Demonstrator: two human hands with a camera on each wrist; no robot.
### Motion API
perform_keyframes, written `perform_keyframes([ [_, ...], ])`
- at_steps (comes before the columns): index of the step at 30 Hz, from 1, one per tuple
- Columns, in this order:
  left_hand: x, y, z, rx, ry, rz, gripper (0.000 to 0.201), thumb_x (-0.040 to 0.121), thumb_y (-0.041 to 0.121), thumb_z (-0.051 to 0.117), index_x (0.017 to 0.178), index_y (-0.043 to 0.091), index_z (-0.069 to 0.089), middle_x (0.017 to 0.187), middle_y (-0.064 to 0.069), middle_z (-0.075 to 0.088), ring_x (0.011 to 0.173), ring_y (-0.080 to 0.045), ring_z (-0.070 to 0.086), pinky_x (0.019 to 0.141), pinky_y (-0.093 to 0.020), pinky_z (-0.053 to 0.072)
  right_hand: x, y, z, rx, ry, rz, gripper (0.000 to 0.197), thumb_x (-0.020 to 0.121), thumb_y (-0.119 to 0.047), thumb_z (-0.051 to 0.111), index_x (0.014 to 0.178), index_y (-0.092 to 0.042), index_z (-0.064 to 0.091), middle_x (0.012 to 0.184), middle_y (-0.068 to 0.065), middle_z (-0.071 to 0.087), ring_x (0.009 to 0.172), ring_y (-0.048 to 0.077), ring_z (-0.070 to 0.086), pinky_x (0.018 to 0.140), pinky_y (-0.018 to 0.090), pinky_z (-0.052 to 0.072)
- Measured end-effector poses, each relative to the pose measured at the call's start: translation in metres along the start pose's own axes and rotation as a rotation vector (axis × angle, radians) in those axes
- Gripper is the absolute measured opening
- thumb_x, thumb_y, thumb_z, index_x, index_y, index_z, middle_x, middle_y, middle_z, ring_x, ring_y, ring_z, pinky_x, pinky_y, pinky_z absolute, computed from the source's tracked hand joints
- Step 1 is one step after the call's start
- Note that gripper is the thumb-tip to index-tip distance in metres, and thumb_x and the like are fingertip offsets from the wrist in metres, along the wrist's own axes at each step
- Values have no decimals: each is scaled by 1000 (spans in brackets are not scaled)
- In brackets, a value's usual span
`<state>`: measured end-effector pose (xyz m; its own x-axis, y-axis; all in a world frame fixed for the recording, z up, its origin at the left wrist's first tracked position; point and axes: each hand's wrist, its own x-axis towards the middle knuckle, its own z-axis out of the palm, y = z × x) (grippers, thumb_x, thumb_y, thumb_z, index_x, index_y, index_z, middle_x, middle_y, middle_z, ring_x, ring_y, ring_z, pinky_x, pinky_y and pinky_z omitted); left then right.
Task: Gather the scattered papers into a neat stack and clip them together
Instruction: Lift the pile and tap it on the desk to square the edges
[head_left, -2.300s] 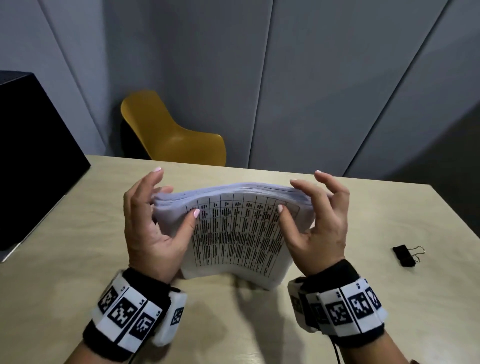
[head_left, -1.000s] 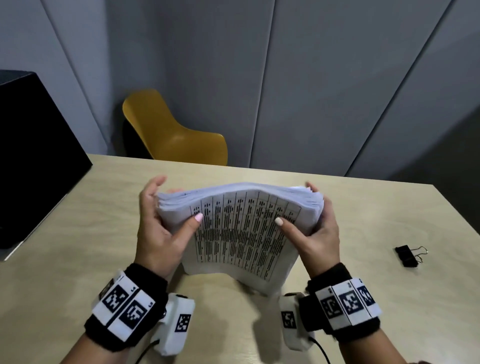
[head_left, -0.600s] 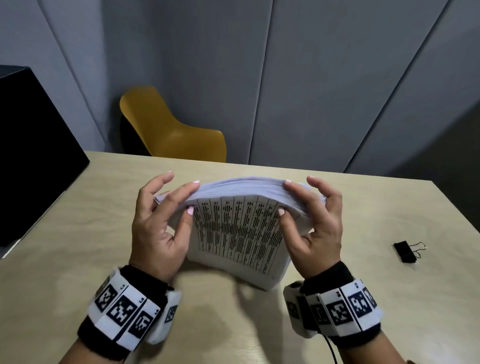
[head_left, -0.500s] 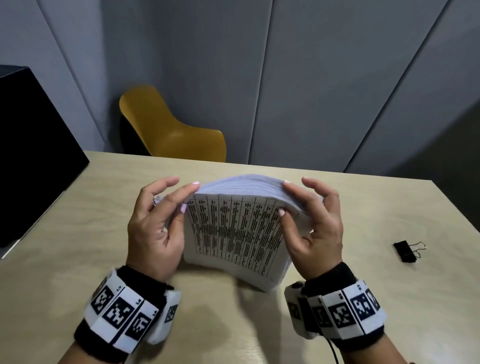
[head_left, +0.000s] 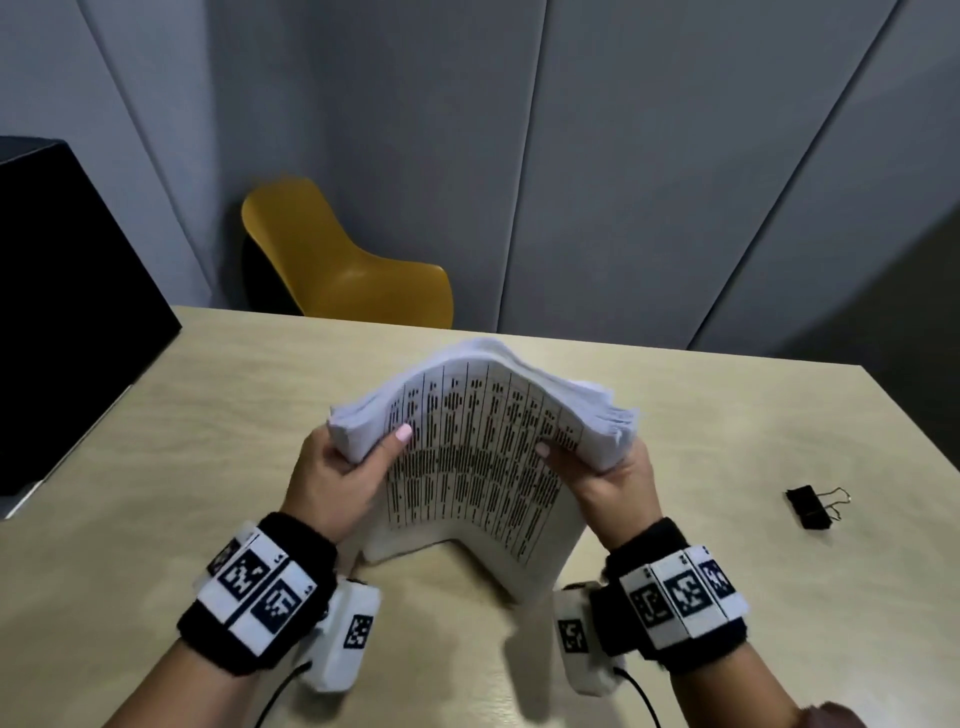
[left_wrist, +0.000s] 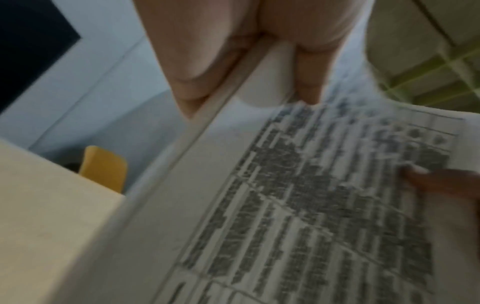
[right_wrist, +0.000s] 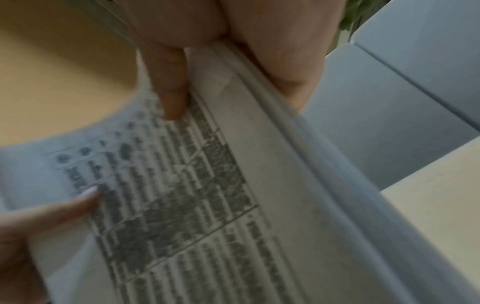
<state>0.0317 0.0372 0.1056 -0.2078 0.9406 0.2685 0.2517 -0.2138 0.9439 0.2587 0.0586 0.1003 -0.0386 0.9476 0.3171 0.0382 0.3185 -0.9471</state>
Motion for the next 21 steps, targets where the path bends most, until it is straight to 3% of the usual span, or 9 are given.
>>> perform_keyframes([
  [3,1,0,2,-36,111,39,30,77,6,70,84,34,63,72,38,65,76,16,62,68,-3,46,-1,4,0,61,84,-35,39,70,8,73,78,-30,75,74,-20,72,71,-1,67,63,16,53],
  [6,-3,-5,5,-109,142,-73,28,73,-2,73,86,23,65,67,32,67,70,13,63,63,-5,48,-6,9,-2,32,112,48,32,64,3,79,90,-13,69,76,-12,74,73,5,68,62,20,55],
  [9,-4,-9,8,-33,205,-93,19,74,3,73,89,11,66,62,26,65,62,13,61,61,-12,48,-10,13,1,36,141,124,24,69,7,74,79,-15,67,66,-15,72,64,2,65,60,22,55],
  [12,-3,-6,12,16,251,-106,22,70,11,79,84,15,62,78,9,64,77,-13,67,68,-21,48,-11,11,5,29,148,133,22,70,8,73,79,-12,67,65,-15,71,61,2,63,56,20,54],
  [13,-4,-4,11,-27,251,-109,32,63,17,83,85,20,60,83,8,65,83,-17,67,71,-23,49,-12,9,5,23,147,129,23,68,2,77,84,-10,67,70,-14,72,65,3,66,58,19,54],
  [15,-6,5,8,-156,251,-75,53,51,40,83,96,29,57,95,8,65,86,-7,66,73,-23,51,-14,2,6,9,178,113,49,60,-25,84,102,-13,63,89,-6,74,82,8,69,69,22,56],
  [18,-7,19,6,-269,324,18,81,49,77,66,110,28,48,101,4,58,83,2,58,76,-17,47,-12,-16,8,19,286,52,70,56,-60,68,116,-28,52,112,5,63,101,18,62,86,34,52],
  [20,-2,31,6,-296,383,29,75,58,77,57,111,25,47,98,1,62,85,-6,60,81,-22,49,-6,-30,10,69,360,-1,62,65,-63,55,115,-28,53,109,3,60,102,20,58,89,33,47],
  [21,1,35,8,-309,419,14,64,63,70,57,108,25,48,95,-2,65,88,-13,61,87,-31,48,-3,-35,12,81,398,-12,59,65,-62,50,112,-26,55,101,-3,59,97,13,57,86,25,45],
])
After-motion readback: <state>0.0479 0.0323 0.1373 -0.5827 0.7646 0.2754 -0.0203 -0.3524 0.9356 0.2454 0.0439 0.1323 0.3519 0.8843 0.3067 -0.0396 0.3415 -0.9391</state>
